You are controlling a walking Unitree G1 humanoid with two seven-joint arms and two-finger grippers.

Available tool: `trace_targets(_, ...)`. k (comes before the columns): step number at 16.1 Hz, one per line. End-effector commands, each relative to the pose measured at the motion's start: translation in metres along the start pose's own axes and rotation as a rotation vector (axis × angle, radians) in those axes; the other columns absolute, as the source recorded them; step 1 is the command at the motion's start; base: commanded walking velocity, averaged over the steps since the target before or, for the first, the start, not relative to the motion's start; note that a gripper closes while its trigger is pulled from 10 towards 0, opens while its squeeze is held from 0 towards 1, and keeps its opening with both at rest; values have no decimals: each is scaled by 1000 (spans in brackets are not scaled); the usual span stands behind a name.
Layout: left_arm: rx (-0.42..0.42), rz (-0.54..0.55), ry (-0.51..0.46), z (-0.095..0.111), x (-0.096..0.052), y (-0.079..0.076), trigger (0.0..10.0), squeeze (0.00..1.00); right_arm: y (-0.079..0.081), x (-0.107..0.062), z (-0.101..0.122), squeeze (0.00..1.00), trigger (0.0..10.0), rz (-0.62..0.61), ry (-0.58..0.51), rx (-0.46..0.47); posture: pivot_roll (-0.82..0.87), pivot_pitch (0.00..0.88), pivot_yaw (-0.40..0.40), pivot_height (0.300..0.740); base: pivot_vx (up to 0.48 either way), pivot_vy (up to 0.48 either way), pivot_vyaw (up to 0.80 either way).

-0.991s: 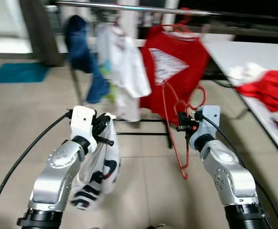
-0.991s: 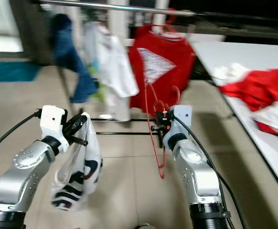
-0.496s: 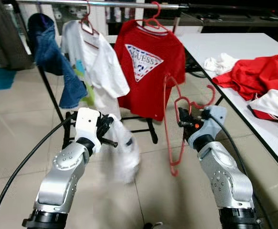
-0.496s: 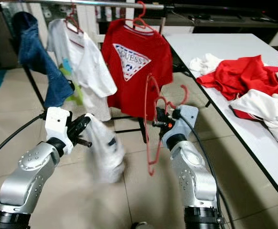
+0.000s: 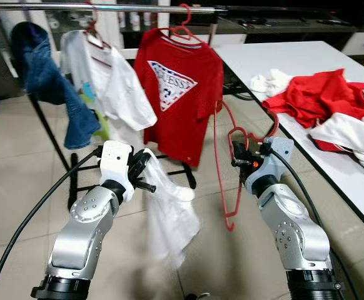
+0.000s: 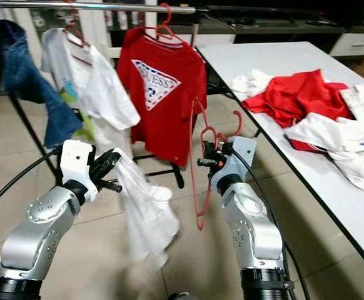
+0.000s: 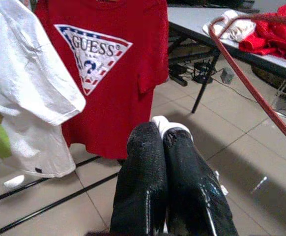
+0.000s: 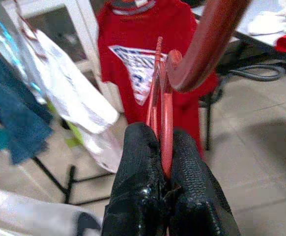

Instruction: Hang hanger

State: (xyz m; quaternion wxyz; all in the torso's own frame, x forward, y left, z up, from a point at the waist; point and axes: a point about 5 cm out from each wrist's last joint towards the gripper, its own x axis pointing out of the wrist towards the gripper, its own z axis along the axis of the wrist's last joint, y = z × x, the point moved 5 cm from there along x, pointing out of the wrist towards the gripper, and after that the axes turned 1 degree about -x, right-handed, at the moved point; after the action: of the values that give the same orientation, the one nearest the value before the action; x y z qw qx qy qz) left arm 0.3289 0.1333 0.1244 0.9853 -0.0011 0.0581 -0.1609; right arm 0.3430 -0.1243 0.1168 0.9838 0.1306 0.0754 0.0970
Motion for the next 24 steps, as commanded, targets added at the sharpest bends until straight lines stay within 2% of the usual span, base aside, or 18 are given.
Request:
trace_targets(1,7,25,-64,13,1,3,10000,0,-6,1,-5,0,10000,-32,40,-52,-16,0,-78,740,0,0,-800)
trace_targets(5,10,44,-48,9,0,4,10000,0,-4,-1,0,0,10000,-27,10,-1,-21,0,-74,740,0,0,-800)
trace_targets(8,10,48,-2,2,0,4,10000,0,-10,-5,1,0,10000,-60,16,-24,-34,0,-62,740,0,0,-794)
trace_targets(12,39,11,7,2,2,-1,10000,0,-9,-9,3,0,10000,-54,-1,-25,-51,0,-40,740,0,0,-781)
trace_targets(18,93,-13,15,1,8,-9,10000,0,-16,-13,3,0,10000,-82,13,-78,-56,0,-35,740,0,0,-782)
trace_targets(21,77,12,3,3,8,-6,10000,0,-12,-10,7,0,10000,-68,3,-96,-49,0,-59,740,0,0,-783)
trace_targets(24,78,38,-4,3,4,-3,10000,0,-17,-5,7,0,10000,-80,19,-151,-28,0,-89,740,0,0,-788)
